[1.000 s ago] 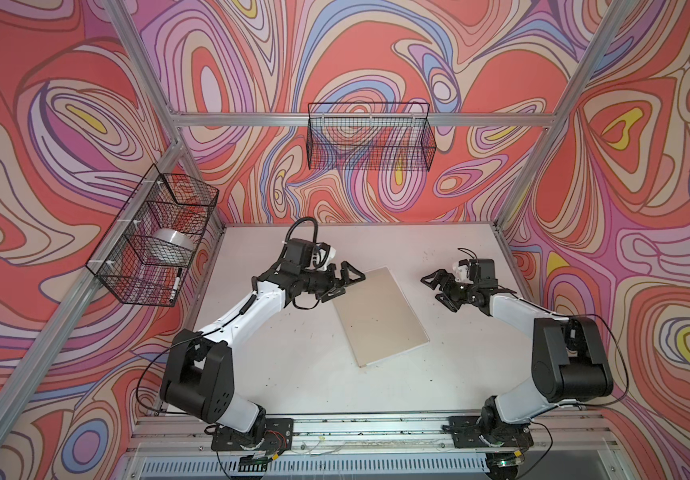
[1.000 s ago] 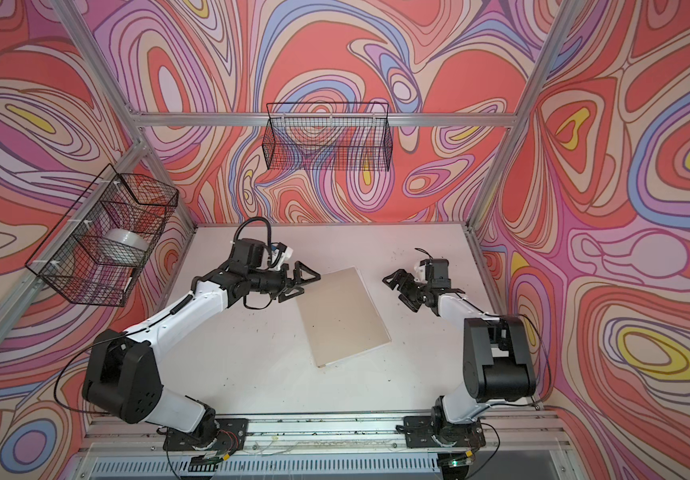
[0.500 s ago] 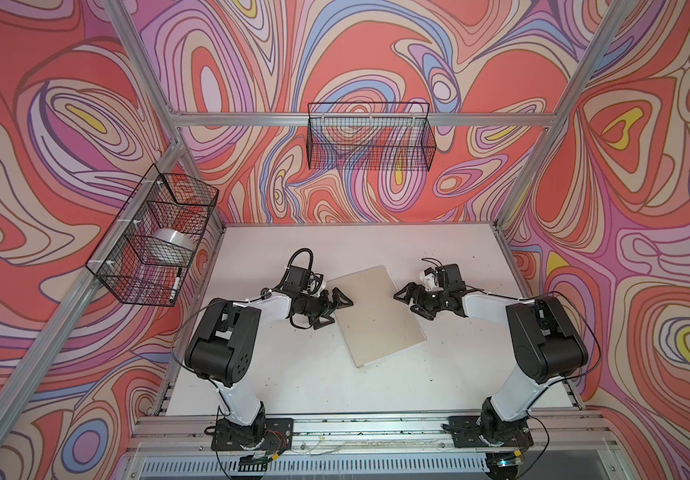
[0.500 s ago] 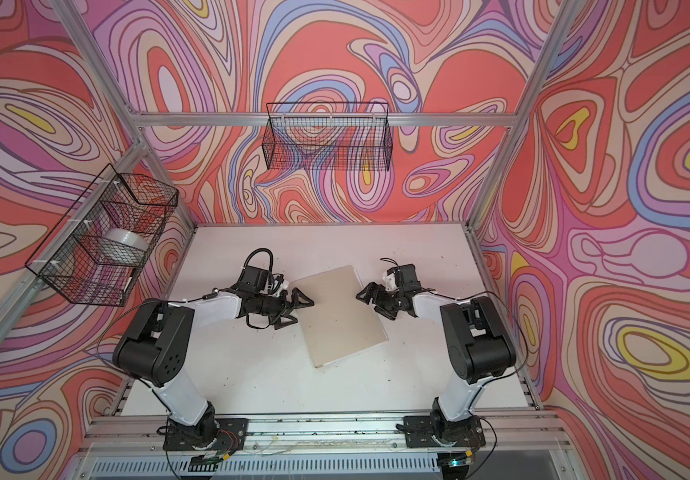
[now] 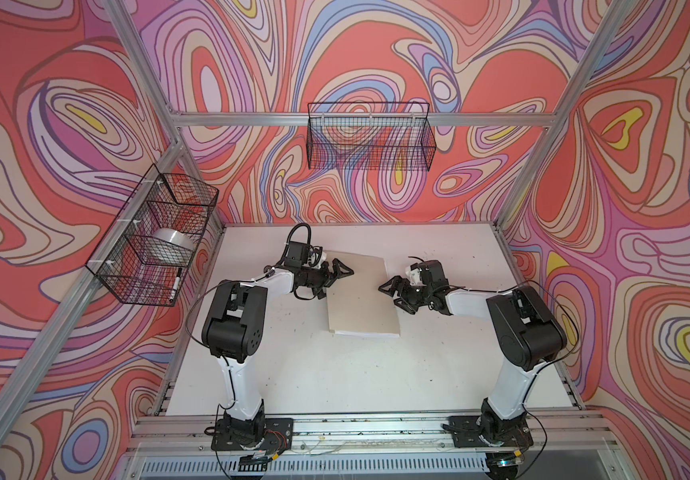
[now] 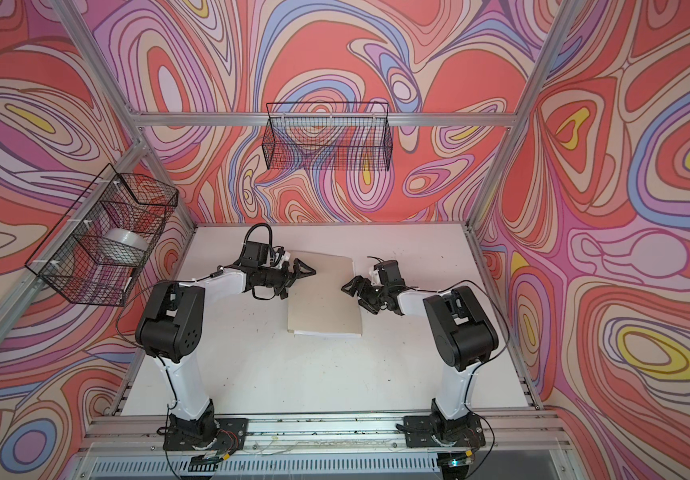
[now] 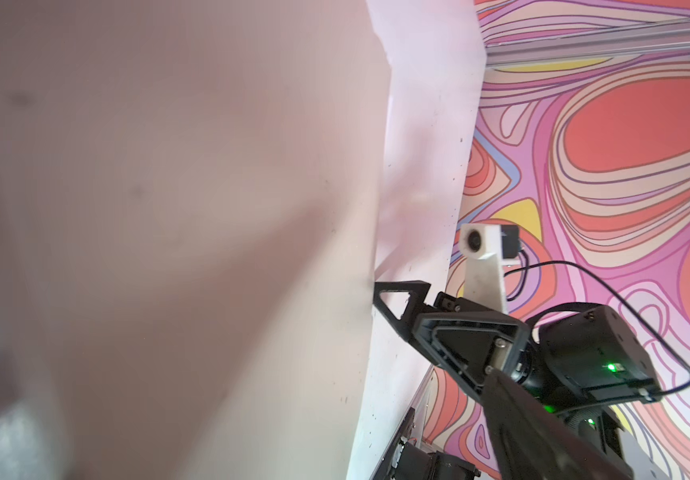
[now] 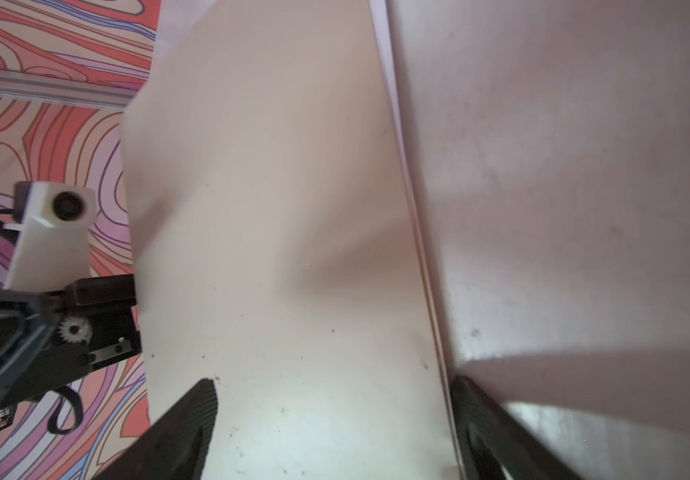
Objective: Put the files into the folder
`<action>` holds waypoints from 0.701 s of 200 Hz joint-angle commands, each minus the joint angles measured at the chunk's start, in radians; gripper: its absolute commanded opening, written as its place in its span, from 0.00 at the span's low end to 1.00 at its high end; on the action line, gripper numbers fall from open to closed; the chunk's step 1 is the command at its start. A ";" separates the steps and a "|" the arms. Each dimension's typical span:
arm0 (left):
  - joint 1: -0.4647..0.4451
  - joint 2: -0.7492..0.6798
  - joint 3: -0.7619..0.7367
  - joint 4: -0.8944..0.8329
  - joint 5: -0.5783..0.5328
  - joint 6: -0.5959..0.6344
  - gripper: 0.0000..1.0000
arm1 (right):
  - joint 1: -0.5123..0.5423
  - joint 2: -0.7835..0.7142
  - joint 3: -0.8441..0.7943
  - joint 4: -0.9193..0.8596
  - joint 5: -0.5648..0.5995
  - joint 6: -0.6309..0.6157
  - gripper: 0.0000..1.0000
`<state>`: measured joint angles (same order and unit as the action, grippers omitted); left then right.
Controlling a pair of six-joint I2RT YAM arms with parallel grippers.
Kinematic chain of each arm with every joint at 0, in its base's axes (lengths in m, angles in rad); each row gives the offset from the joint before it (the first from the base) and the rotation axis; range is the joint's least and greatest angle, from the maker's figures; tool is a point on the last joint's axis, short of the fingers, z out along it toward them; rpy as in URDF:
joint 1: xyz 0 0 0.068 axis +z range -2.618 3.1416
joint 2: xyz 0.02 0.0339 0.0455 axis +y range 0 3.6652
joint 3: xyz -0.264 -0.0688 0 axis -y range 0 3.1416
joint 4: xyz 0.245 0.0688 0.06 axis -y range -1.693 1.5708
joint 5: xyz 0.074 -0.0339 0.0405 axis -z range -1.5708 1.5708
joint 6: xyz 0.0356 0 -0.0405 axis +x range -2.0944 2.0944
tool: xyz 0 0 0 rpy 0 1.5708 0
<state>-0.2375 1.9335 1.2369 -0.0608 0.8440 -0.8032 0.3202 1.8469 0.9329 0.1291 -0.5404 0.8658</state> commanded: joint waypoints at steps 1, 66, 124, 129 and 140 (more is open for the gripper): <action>0.015 0.032 0.040 -0.095 -0.013 0.047 1.00 | 0.005 0.006 -0.001 -0.077 0.092 0.030 0.94; 0.162 -0.043 0.111 -0.406 -0.240 0.200 1.00 | 0.002 -0.152 0.023 -0.242 0.312 -0.053 0.98; 0.185 -0.471 -0.048 -0.372 -0.588 0.326 1.00 | -0.093 -0.434 0.050 -0.361 0.585 -0.247 0.98; 0.185 -0.526 -0.111 -0.317 -0.633 0.314 1.00 | -0.096 -0.452 0.049 -0.370 0.659 -0.268 0.98; 0.186 -0.624 -0.246 -0.171 -0.750 0.294 1.00 | -0.100 -0.489 0.027 -0.357 0.832 -0.317 0.98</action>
<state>-0.0498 1.4921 1.2118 -0.4286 0.3576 -0.5201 0.2363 1.4277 0.9684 -0.1715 -0.0696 0.6960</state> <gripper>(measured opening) 0.995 0.982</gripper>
